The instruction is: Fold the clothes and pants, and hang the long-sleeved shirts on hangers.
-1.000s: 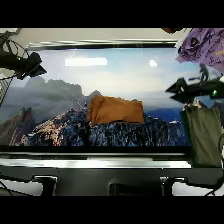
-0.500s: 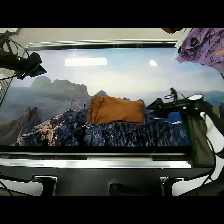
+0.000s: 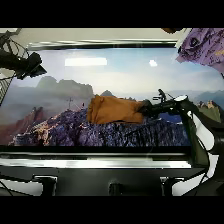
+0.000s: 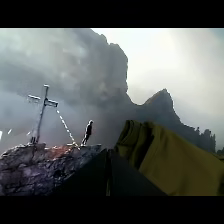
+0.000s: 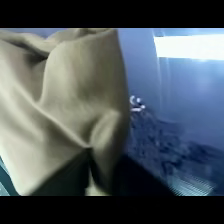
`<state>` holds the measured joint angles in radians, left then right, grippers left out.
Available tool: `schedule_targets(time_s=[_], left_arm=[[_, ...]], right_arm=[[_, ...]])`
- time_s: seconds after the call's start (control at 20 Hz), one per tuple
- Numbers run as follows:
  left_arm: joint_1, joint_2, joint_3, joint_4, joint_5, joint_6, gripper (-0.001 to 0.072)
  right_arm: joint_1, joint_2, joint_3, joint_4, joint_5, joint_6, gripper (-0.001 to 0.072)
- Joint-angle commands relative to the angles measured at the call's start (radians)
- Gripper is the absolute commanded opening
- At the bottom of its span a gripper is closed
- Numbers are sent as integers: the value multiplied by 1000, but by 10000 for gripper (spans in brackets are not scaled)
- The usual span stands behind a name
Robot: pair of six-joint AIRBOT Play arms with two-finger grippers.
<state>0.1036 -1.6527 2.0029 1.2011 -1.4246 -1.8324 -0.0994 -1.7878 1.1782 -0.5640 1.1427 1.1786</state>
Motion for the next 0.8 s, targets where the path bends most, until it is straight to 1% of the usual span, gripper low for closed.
schedule_targets(time_s=[0.0,0.1,0.3,0.55,0.75], left_arm=[[-2,-6,0,0,0,0,16],[-2,-10,0,0,0,0,17],[-4,-10,0,0,0,0,17],[-19,-10,0,0,0,0,17],[-25,-10,0,0,0,0,17]], right_arm=[[23,1,8,34,0,2,26],[3,18,60,43,10,17,24],[-82,26,274,-4,7,201,24],[-203,26,488,-99,7,340,24],[-312,26,592,-183,10,457,24]])
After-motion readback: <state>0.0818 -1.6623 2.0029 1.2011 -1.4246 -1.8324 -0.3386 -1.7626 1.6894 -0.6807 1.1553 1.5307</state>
